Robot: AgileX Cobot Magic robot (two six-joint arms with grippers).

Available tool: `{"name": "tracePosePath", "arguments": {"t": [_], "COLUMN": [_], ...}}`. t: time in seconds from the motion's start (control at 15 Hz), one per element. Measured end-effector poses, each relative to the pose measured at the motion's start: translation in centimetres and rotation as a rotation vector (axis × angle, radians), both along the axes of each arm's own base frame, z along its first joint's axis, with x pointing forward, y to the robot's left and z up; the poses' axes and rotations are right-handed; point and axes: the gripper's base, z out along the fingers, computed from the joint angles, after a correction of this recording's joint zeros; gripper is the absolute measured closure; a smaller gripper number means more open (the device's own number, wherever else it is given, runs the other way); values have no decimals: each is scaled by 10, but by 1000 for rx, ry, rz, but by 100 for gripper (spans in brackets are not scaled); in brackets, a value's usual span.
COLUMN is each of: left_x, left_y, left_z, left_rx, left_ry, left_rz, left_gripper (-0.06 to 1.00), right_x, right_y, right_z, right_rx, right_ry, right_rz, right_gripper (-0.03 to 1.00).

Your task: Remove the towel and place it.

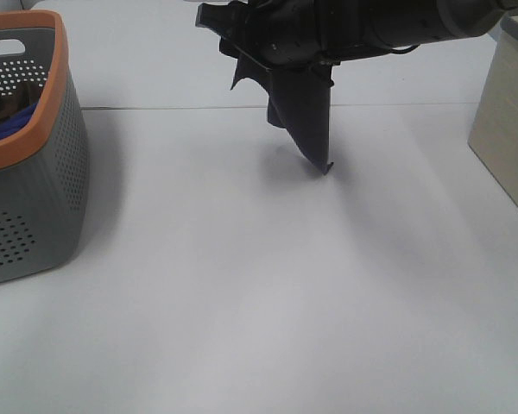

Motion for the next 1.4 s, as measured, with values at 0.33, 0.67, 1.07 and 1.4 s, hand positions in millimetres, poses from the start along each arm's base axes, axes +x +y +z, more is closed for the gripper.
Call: {"name": "tracePosePath", "arguments": {"t": [0.33, 0.67, 1.07, 1.4], "left_x": [0, 3, 3, 3], "left_y": [0, 4, 6, 6], "left_z": [0, 0, -1, -12], "left_rx": [-9, -13, -4, 50], "left_ry": [6, 9, 20, 99], "left_rz": [-3, 8, 13, 15], "left_gripper": [94, 94, 94, 94], "right_x": [1, -13, -54, -65], "right_y": [-1, 1, -4, -22], "right_z": [0, 3, -2, -16], "right_rx": [23, -52, -89, -93], "right_ry": [11, -22, -16, 136], "right_rz": [-33, 134, 382, 581], "right_gripper": [76, 97, 97, 97]}}
